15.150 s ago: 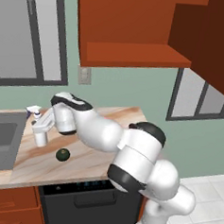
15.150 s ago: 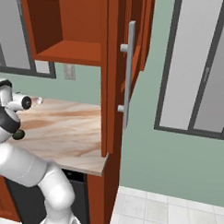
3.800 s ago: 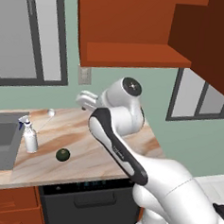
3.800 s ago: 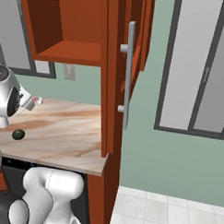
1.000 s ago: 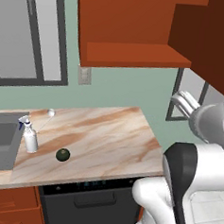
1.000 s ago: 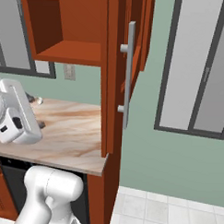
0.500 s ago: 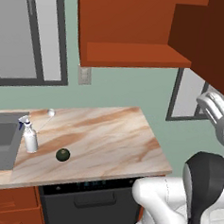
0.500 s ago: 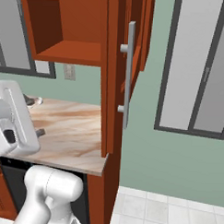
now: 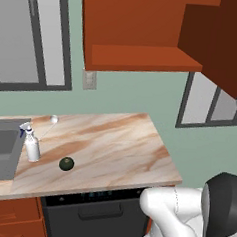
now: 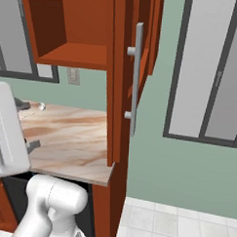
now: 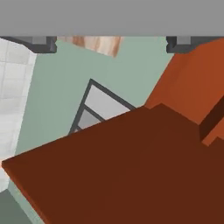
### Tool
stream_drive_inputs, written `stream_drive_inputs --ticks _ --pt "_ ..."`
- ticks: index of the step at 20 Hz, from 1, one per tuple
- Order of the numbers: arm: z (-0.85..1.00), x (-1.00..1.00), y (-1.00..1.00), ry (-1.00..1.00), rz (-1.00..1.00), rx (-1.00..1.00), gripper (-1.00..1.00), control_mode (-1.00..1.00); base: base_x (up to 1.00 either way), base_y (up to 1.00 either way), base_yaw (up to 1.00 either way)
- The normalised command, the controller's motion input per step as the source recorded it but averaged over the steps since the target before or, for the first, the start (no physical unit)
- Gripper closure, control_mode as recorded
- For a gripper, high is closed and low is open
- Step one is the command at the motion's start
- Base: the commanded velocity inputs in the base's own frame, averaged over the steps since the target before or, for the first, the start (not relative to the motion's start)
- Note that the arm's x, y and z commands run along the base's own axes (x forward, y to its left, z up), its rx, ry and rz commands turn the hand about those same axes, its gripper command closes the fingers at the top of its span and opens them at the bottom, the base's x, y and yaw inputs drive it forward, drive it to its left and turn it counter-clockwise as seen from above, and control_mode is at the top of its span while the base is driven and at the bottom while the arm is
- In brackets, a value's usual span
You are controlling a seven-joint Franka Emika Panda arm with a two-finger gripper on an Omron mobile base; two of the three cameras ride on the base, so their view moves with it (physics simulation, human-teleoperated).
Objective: Open the cabinet. Pick the spray and place it next to the sink. Then close the cabinet.
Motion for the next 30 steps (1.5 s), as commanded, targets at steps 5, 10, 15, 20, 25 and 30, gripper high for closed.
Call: stream_drive_inputs --ticks 5,10,15,20,25,30 --pt "0.14 -0.33 -0.19 -0.13 -0.18 0.02 -1.00 -1.00 0.00 0.00 0.00" --pt "0.02 -0.34 -0.27 -0.11 -0.21 0.00 -1.00 -1.00 0.00 0.00 0.00" --pt "0.00 -0.48 -0.28 -0.13 -0.18 0.07 -1.00 -1.00 0.00 0.00 0.00" --pt "0.00 -0.31 -0.31 -0.18 -0.13 0.05 -1.00 -1.00 0.00 0.00 0.00" --pt "0.00 -0.24 -0.30 -0.23 -0.07 0.03 -1.00 -1.00 0.00 0.00 0.00" --pt "0.00 -0.31 -0.21 -0.26 -0.04 0.04 -1.00 -1.00 0.00 0.00 0.00"
